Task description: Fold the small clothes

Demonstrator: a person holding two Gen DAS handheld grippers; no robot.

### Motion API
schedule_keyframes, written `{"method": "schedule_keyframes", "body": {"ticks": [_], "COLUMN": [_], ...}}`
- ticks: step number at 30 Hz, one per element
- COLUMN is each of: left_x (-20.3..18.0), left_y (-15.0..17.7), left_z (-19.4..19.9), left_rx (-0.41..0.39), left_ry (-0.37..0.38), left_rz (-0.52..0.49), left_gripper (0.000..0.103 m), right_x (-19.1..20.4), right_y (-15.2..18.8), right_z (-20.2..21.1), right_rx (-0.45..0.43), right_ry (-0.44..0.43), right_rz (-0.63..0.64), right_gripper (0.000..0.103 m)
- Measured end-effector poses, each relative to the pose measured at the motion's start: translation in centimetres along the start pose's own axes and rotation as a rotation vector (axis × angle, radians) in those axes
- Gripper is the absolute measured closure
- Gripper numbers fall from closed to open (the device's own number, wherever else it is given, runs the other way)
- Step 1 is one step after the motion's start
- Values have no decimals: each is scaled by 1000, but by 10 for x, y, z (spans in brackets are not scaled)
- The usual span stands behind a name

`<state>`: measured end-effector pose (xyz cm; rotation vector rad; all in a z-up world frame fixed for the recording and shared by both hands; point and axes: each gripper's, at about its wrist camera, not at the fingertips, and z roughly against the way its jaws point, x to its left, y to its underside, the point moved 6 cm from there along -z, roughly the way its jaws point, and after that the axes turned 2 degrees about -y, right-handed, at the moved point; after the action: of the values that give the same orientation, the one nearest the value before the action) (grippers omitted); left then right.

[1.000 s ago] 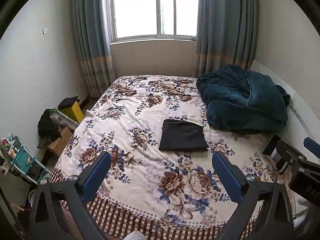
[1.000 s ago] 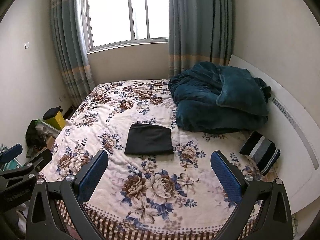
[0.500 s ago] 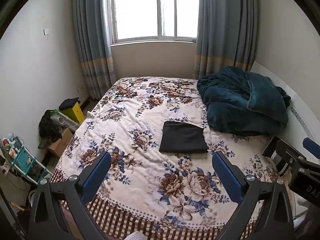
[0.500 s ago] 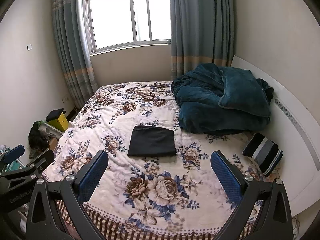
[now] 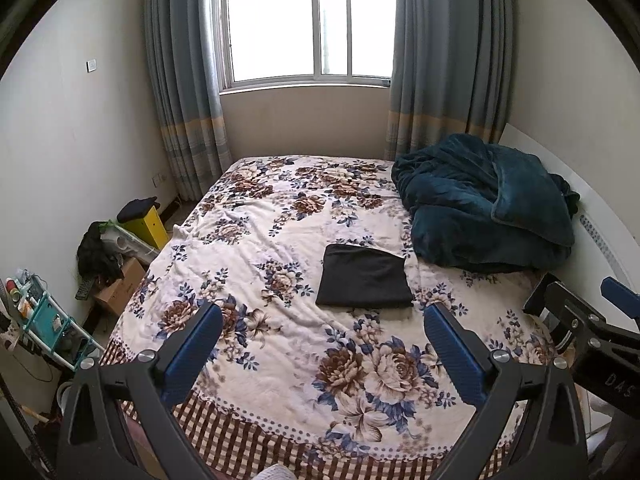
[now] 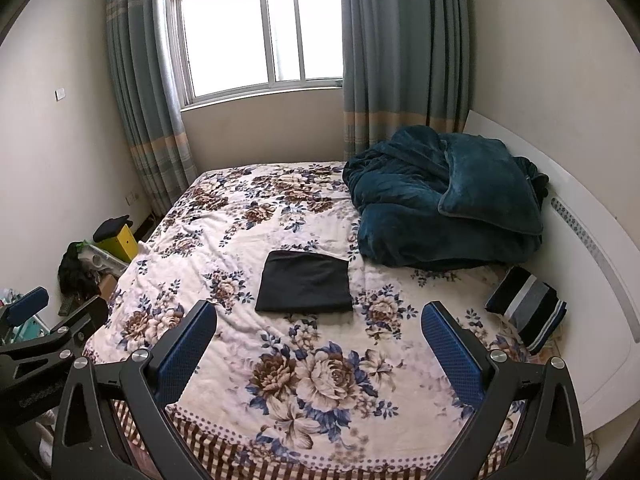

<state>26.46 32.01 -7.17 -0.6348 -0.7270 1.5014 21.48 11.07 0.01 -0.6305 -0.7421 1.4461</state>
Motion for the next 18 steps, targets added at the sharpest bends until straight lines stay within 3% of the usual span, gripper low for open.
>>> {"method": "schedule_keyframes", "body": {"ticks": [18], "left_x": [-3], "left_y": [-3], "left_z": [8], "left_rx": [-6], "left_ry": [-21], "left_rz": [11], "left_gripper": [0], "right_x": [5], "right_y": [4], "right_z": [3], "right_rx": [0], "right_ry": [8], "right_rz": [-8], "right_gripper": [0]}}
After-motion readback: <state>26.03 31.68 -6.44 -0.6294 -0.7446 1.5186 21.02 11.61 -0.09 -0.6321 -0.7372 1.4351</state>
